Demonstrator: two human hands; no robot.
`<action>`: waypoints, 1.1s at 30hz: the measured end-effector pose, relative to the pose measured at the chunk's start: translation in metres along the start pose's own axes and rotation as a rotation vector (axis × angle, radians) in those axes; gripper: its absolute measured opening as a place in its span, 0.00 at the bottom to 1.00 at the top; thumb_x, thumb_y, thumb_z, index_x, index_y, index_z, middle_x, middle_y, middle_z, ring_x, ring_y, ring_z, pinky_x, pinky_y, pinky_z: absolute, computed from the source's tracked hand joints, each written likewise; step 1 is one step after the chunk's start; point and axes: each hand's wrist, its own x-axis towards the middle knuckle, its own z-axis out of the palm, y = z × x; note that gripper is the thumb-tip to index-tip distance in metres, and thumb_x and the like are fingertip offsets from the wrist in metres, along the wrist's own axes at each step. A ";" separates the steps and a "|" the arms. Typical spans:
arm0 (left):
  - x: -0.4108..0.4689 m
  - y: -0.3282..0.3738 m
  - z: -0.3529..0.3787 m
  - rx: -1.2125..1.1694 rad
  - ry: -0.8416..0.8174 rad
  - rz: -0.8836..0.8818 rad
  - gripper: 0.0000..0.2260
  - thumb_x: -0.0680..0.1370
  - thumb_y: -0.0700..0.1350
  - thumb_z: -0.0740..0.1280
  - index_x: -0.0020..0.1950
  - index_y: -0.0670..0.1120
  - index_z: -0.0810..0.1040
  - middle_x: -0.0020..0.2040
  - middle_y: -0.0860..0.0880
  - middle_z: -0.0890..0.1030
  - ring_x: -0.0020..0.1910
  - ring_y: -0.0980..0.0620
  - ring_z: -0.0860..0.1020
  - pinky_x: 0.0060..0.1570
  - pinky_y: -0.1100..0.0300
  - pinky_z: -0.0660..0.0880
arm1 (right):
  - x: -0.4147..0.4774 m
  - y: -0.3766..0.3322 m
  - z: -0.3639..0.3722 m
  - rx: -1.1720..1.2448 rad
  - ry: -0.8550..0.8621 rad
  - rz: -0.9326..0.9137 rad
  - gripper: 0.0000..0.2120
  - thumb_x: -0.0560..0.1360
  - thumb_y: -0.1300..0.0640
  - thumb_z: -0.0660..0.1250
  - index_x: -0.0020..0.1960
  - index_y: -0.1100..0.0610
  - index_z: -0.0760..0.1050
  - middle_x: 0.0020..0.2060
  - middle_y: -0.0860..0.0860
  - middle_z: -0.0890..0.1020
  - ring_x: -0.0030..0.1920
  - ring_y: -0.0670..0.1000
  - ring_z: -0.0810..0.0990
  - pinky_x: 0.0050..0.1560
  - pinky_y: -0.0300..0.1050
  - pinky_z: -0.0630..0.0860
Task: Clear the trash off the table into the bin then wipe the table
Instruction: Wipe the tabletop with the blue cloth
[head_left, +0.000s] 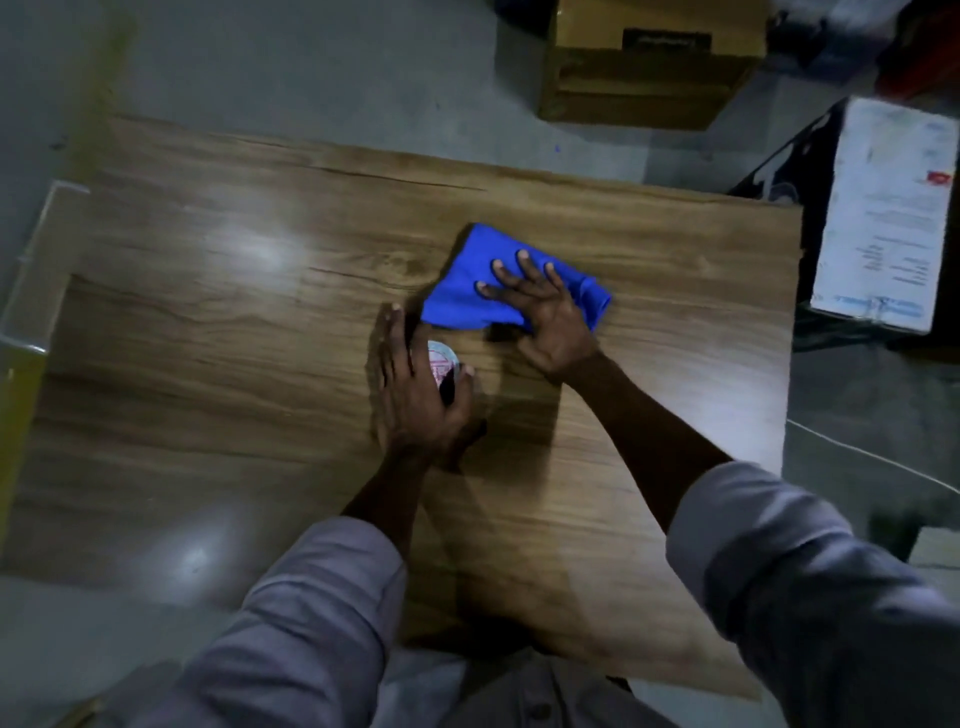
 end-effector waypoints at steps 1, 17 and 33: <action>-0.002 0.000 -0.002 -0.028 0.020 -0.003 0.34 0.76 0.53 0.71 0.77 0.41 0.65 0.81 0.40 0.56 0.82 0.43 0.53 0.77 0.43 0.57 | -0.009 -0.005 0.005 -0.005 0.006 -0.007 0.29 0.75 0.43 0.61 0.74 0.53 0.74 0.76 0.54 0.70 0.79 0.62 0.60 0.79 0.64 0.51; -0.095 -0.026 -0.051 -0.114 -0.341 0.267 0.35 0.68 0.44 0.64 0.76 0.41 0.70 0.77 0.43 0.68 0.78 0.42 0.63 0.77 0.42 0.58 | -0.124 -0.114 0.077 0.026 -0.110 0.059 0.32 0.65 0.59 0.64 0.69 0.61 0.78 0.71 0.60 0.75 0.76 0.68 0.63 0.74 0.71 0.57; -0.174 -0.054 -0.134 -0.031 -0.678 0.037 0.31 0.66 0.51 0.69 0.71 0.56 0.76 0.69 0.51 0.78 0.69 0.51 0.76 0.68 0.60 0.69 | -0.232 -0.190 0.146 0.090 -0.189 0.153 0.36 0.61 0.63 0.63 0.71 0.62 0.75 0.73 0.60 0.72 0.77 0.62 0.55 0.76 0.70 0.52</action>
